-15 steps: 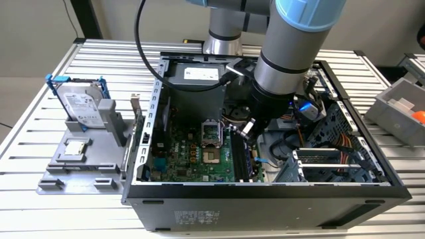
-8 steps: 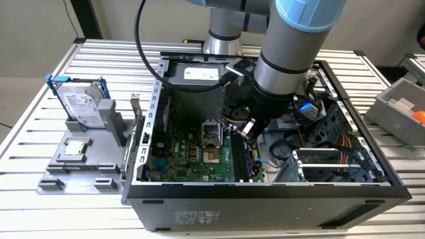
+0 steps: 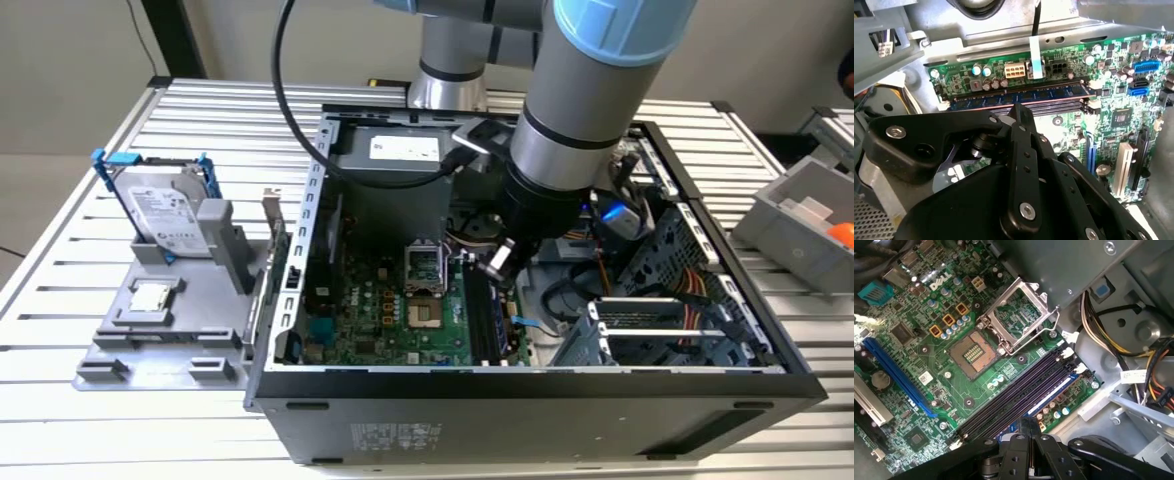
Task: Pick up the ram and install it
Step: 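Press down the ram until it locks into place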
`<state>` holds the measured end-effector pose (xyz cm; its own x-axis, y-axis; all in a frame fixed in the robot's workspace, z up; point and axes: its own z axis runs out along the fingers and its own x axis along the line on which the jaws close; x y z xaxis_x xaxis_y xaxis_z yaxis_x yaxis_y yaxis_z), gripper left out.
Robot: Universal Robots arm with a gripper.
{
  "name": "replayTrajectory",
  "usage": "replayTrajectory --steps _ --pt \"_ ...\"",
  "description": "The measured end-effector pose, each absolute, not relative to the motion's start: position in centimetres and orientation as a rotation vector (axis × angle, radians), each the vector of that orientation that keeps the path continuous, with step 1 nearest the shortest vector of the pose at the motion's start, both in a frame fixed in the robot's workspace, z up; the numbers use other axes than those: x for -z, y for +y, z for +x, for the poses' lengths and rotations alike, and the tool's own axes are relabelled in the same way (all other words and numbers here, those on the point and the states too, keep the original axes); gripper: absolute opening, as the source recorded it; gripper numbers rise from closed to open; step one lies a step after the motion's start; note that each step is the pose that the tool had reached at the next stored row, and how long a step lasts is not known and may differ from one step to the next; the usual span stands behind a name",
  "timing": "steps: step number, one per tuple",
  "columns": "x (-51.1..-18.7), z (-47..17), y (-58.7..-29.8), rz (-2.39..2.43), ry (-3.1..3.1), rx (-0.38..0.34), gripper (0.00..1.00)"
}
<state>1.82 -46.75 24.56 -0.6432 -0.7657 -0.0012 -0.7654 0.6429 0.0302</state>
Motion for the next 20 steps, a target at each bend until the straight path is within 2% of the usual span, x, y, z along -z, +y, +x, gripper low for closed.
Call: replayTrajectory --steps 20 --pt "-24.57 1.83 -46.6 1.624 -2.672 0.041 0.0"
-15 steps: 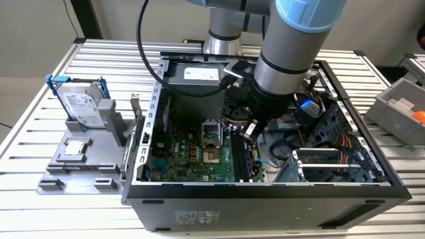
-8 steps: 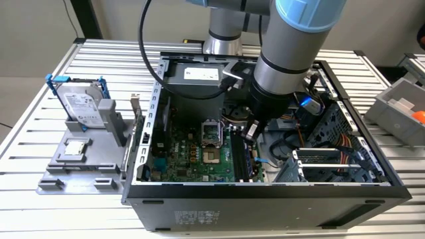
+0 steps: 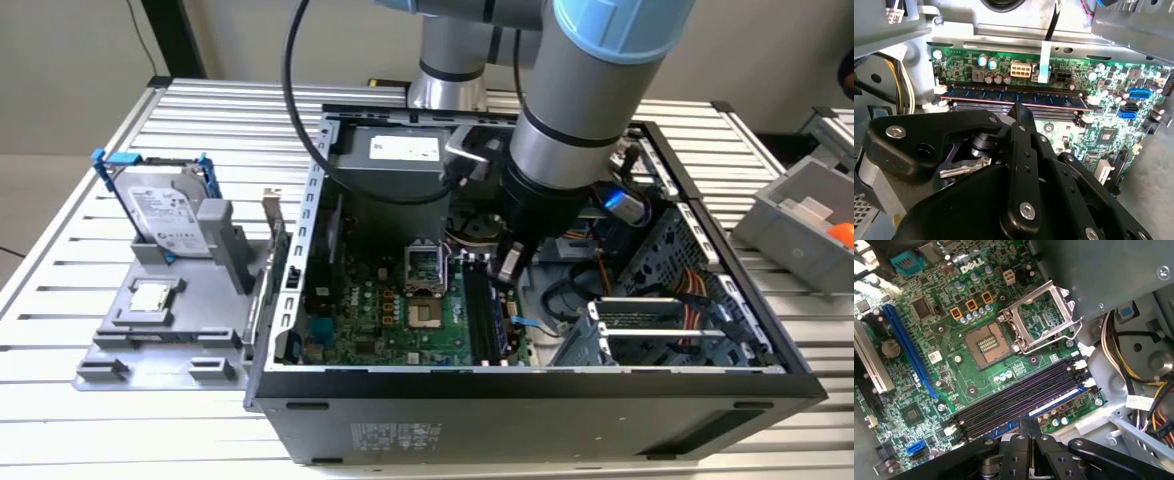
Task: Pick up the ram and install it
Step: 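Press down the ram until it locks into place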
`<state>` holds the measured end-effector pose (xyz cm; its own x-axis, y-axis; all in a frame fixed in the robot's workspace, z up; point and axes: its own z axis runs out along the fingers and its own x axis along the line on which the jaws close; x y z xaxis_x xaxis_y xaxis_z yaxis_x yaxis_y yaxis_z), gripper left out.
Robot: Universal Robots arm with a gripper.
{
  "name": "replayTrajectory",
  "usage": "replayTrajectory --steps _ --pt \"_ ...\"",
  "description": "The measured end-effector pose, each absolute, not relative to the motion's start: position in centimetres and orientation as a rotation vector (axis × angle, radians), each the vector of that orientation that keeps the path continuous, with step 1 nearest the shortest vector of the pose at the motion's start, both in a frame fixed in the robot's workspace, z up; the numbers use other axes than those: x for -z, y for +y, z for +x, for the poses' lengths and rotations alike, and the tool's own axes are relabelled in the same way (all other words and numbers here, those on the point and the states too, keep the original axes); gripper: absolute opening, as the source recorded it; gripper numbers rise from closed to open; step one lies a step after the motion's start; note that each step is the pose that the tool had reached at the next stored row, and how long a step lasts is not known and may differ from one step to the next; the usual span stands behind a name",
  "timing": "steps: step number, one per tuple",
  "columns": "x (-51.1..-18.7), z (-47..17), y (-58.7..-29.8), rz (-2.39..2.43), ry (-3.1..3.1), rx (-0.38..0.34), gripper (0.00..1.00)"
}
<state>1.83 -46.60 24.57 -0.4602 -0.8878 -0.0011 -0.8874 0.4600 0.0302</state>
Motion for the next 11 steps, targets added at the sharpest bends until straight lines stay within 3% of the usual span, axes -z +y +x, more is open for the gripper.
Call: replayTrajectory --steps 11 --pt "-24.56 1.83 -46.43 1.711 -2.616 0.041 0.0"
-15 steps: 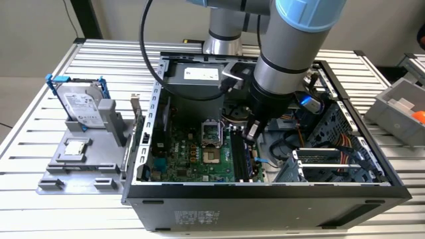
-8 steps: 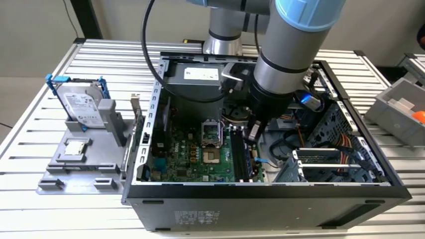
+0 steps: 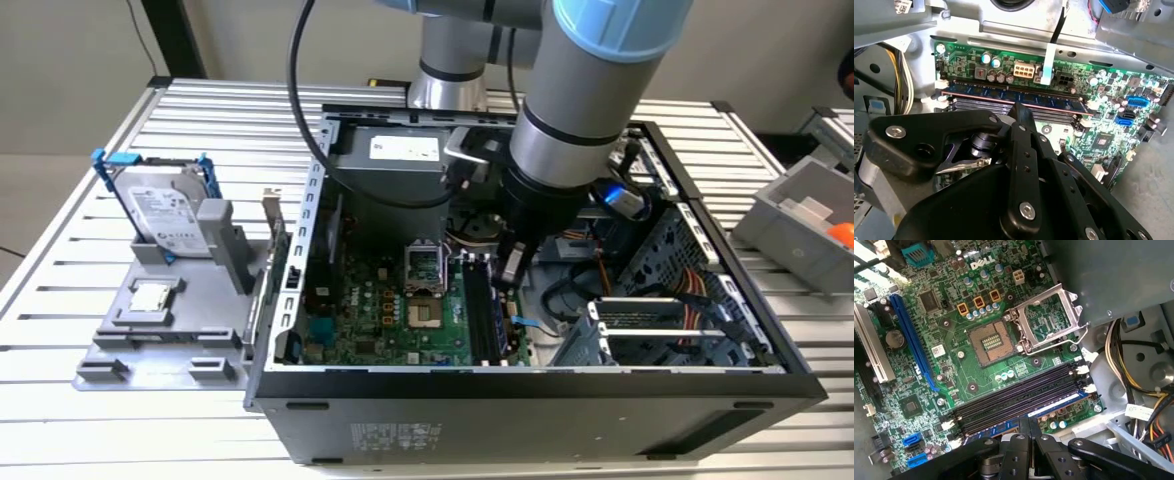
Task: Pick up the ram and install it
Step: 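Press down the ram until it locks into place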
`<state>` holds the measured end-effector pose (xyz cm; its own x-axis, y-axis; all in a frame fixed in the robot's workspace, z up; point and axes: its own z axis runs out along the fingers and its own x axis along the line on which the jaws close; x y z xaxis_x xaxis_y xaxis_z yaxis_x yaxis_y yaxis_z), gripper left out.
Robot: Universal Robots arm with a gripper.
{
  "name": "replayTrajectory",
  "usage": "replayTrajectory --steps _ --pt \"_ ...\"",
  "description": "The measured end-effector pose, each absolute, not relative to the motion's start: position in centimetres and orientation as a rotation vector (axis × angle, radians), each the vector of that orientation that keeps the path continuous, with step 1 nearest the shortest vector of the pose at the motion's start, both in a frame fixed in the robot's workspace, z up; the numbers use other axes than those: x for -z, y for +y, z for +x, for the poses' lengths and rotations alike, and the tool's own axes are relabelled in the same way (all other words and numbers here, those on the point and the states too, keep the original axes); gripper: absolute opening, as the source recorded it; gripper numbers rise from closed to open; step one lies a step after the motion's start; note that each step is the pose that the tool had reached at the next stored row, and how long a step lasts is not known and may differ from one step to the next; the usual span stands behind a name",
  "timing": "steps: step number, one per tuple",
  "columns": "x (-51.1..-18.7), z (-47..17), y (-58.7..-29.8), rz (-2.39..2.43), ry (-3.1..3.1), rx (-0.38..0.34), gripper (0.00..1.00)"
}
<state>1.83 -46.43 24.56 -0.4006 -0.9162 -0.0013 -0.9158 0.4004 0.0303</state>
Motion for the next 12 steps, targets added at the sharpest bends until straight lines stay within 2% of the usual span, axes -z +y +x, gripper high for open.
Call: replayTrajectory --steps 12 --pt "-24.57 1.83 -46.11 1.779 -2.569 0.04 0.0"
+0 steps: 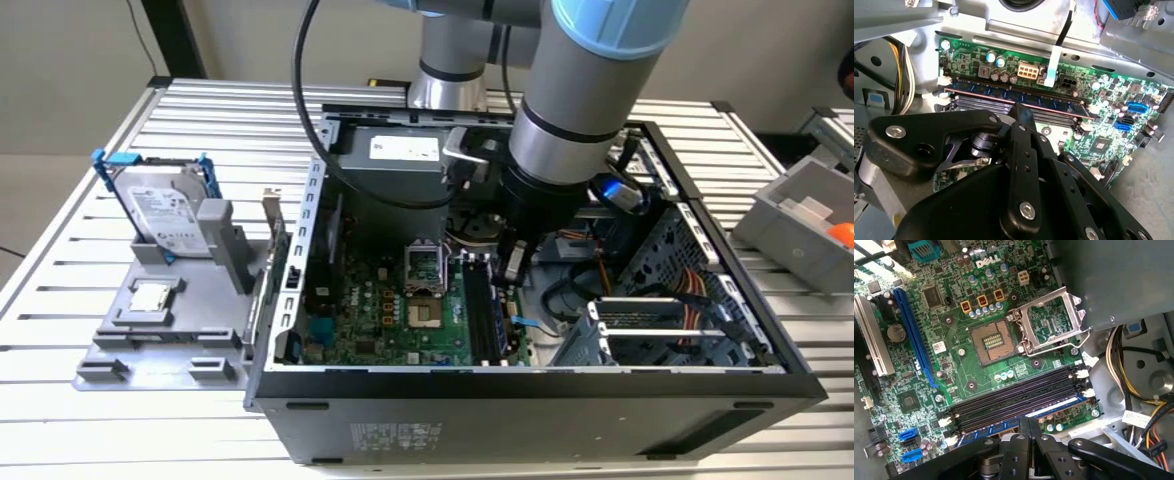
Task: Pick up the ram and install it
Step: 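Press down the ram until it locks into place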
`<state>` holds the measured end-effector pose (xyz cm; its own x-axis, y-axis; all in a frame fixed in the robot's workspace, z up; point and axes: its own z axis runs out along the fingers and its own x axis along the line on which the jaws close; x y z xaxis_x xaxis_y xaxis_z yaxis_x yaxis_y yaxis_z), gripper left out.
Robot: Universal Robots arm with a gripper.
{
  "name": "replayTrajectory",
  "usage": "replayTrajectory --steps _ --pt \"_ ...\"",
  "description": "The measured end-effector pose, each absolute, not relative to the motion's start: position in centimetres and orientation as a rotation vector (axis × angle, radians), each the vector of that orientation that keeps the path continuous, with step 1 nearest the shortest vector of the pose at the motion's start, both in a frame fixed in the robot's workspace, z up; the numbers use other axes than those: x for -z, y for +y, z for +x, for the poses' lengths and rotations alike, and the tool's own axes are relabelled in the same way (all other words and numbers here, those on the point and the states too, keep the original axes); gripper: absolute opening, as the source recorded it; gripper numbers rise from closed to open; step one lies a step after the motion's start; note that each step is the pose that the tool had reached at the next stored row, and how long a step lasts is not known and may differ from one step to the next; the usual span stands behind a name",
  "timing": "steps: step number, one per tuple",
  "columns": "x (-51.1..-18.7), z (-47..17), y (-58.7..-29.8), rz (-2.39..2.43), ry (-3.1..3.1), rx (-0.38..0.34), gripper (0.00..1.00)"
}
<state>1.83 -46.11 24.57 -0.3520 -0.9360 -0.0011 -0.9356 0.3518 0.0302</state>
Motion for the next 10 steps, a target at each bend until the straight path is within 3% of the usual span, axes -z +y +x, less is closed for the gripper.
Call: replayTrajectory --steps 10 --pt "-24.57 1.85 -45.79 1.833 -2.531 0.039 0.0"
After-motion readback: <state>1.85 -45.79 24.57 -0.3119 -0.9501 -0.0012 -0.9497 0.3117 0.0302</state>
